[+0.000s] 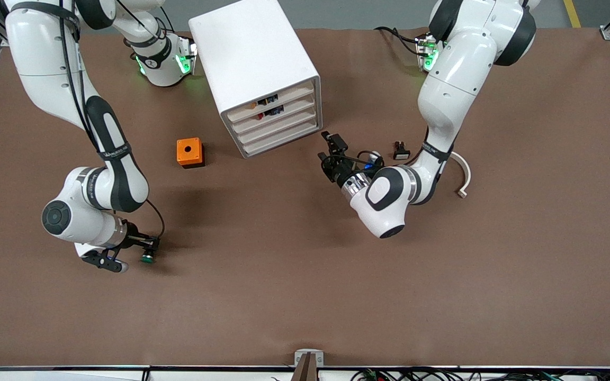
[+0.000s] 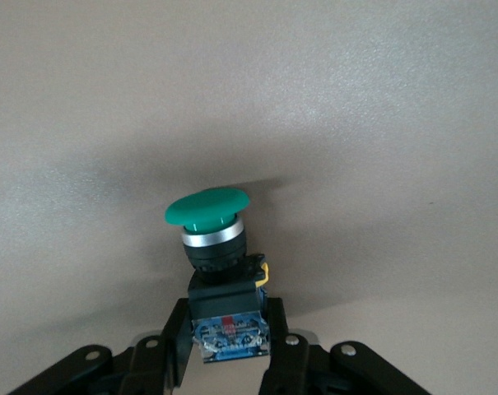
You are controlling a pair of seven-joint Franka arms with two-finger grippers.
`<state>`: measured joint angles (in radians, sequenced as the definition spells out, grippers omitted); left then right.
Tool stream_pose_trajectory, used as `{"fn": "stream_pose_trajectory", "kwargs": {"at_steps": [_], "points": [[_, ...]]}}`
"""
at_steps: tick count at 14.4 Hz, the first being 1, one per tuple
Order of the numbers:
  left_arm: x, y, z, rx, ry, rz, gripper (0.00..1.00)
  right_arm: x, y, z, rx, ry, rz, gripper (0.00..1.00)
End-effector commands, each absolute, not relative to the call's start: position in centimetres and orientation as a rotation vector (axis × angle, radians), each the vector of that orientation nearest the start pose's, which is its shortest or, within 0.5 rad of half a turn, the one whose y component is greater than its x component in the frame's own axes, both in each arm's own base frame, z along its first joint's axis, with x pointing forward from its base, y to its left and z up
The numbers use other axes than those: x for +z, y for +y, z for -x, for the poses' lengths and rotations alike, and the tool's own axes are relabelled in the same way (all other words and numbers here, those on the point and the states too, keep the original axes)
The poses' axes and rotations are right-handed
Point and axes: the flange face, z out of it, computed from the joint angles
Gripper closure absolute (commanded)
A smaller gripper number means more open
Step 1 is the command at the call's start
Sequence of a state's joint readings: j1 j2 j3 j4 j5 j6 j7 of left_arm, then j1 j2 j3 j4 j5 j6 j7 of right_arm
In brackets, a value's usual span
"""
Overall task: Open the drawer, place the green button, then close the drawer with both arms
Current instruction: 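Grip the white drawer front with the left gripper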
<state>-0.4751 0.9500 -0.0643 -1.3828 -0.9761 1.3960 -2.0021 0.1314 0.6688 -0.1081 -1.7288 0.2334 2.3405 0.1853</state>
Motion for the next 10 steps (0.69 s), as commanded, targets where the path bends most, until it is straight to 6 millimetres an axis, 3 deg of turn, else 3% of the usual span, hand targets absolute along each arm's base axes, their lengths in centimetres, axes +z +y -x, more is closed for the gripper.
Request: {"fn": "stream_pose_trajectory", "kwargs": {"at_steps": [1,7,10], "points": [[14.8,-42.8,-49.7,-2.197,2.299,-1.781,0.43,19.7,3.2,-66.7,0.133,0.467,2.996,1.0],[12.9,-44.9,-47.2,-2.264,2.336,-1.77,0.43,23.8,6.4,-67.7,0.312,0.694,2.945,1.0],[12.1,-46.1,-45.8,-2.292,2.334,-1.78,0.43,26.9,8.6,-67.6,0.376,0.756,2.93,1.0]]}}
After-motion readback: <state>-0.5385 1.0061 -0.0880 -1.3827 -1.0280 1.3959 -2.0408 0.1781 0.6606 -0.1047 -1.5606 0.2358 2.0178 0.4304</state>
